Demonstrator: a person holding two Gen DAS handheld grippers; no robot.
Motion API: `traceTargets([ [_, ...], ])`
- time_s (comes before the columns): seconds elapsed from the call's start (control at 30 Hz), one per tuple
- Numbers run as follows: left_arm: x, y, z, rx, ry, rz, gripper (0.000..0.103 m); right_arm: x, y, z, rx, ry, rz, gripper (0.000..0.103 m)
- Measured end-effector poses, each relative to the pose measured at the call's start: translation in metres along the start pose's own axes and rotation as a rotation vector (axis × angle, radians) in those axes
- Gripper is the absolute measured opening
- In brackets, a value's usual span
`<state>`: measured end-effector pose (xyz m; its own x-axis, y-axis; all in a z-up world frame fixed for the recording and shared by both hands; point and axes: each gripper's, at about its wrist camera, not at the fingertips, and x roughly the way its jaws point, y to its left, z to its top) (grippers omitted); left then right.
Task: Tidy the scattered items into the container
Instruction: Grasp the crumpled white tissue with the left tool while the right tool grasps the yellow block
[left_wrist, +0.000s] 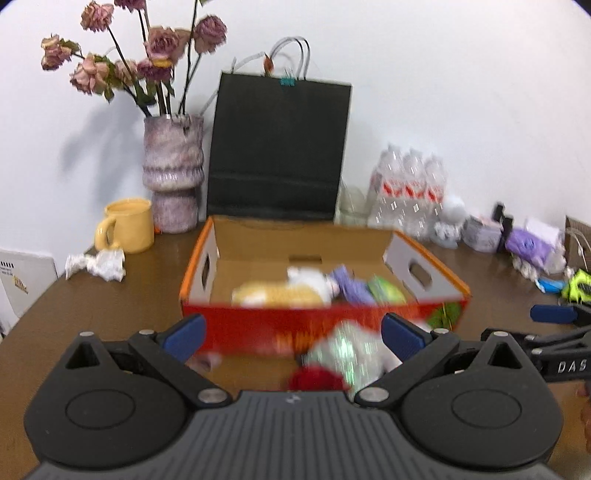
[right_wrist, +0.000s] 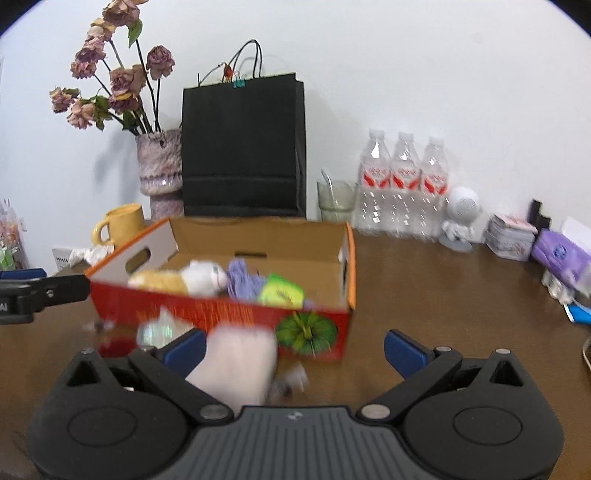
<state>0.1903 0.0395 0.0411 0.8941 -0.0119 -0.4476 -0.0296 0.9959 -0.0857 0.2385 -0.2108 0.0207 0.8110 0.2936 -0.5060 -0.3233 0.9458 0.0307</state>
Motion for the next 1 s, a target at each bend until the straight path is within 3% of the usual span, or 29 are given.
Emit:
traceTargets([
  [0.2, -0.008, -0.011, -0.037, -0.014, 0.067, -0.051, 0.103, -0.006, 0.007, -0.041, 0.011, 0.068, 0.028, 0.102],
  [0.4, 0.005, -0.04, -0.055, 0.006, 0.127, -0.123, 0.099, 0.004, 0.028, -0.062, -0.053, 0.128, 0.021, 0.092],
  [0.6, 0.024, -0.049, -0.056, -0.001, 0.158, -0.104, 0.082, 0.011, 0.035, -0.061, -0.055, 0.133, 0.03, 0.089],
  [0.7, 0.032, -0.05, -0.058, -0.002, 0.182, -0.097, 0.075, 0.016, 0.037, -0.06, -0.048, 0.138, 0.037, 0.074],
  [0.9, 0.041, -0.052, -0.063, -0.002, 0.213, -0.095, 0.06, 0.02, 0.041, -0.062, -0.054, 0.149, 0.049, 0.069],
  [1.0, 0.041, -0.052, -0.064, 0.003, 0.204, -0.086, 0.048, 0.019, 0.041, -0.062, -0.055, 0.142, 0.057, 0.058],
])
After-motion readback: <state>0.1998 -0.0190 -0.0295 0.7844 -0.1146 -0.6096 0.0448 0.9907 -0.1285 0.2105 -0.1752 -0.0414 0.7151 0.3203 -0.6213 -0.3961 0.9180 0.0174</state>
